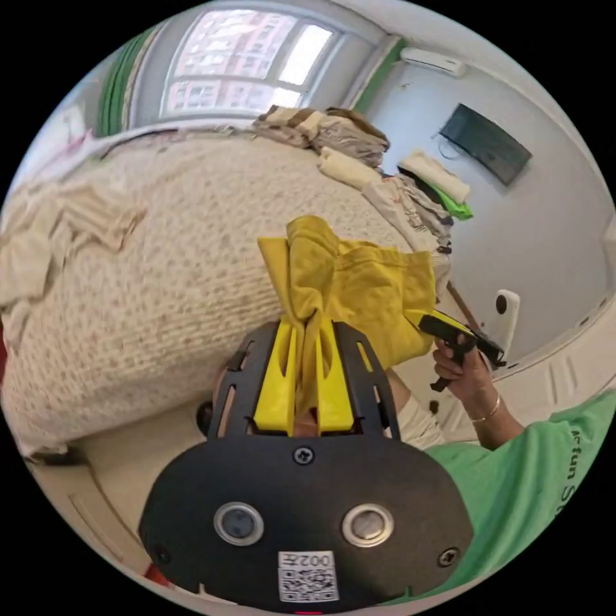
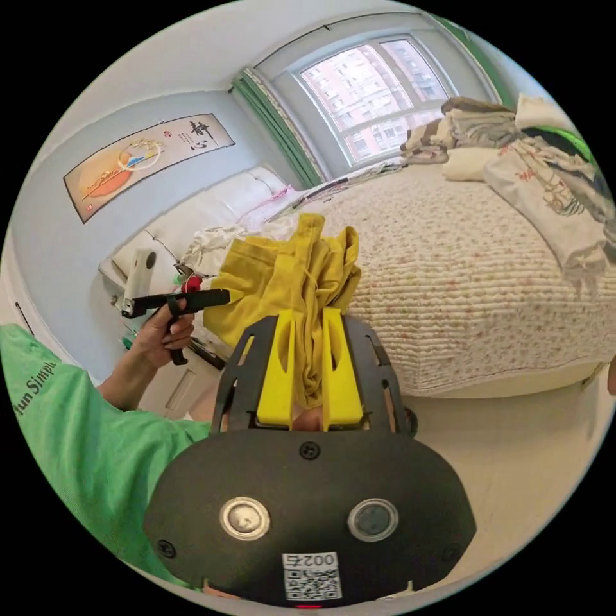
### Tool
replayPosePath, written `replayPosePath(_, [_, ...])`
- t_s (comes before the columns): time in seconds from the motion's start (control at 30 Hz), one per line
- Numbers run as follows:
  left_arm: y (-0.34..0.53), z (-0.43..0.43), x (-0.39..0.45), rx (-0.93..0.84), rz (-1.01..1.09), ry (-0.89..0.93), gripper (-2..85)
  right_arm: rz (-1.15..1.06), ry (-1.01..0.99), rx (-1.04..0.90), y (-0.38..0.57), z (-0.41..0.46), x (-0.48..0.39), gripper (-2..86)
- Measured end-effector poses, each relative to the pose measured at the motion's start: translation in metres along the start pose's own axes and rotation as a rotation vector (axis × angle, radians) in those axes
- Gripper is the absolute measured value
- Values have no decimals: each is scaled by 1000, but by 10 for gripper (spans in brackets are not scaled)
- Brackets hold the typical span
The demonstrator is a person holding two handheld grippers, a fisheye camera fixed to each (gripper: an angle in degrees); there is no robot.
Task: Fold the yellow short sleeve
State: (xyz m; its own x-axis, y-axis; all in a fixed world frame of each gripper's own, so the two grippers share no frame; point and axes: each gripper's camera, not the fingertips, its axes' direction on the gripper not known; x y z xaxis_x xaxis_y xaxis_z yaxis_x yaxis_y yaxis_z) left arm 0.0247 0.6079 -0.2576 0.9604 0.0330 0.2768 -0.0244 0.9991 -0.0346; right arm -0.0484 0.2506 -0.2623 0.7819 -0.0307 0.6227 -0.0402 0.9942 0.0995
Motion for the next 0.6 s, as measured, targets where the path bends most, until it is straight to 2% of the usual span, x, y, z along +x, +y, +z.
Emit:
replayPosePath(0.23, [-108, 30, 108, 78, 298, 63, 1, 112, 174, 398, -21, -95, 38, 71])
replayPosePath(0.43, [-245, 104, 221, 94, 528, 152, 7, 296, 341, 640, -62, -137, 102, 72])
replayPosePath(0.53, [-317, 186, 261, 10, 524, 166, 29, 464, 324, 573, -89, -124, 171, 82])
replayPosePath(0.6, [-357, 259, 266, -215, 362, 44, 59, 601, 345, 448, -95, -110, 208, 95])
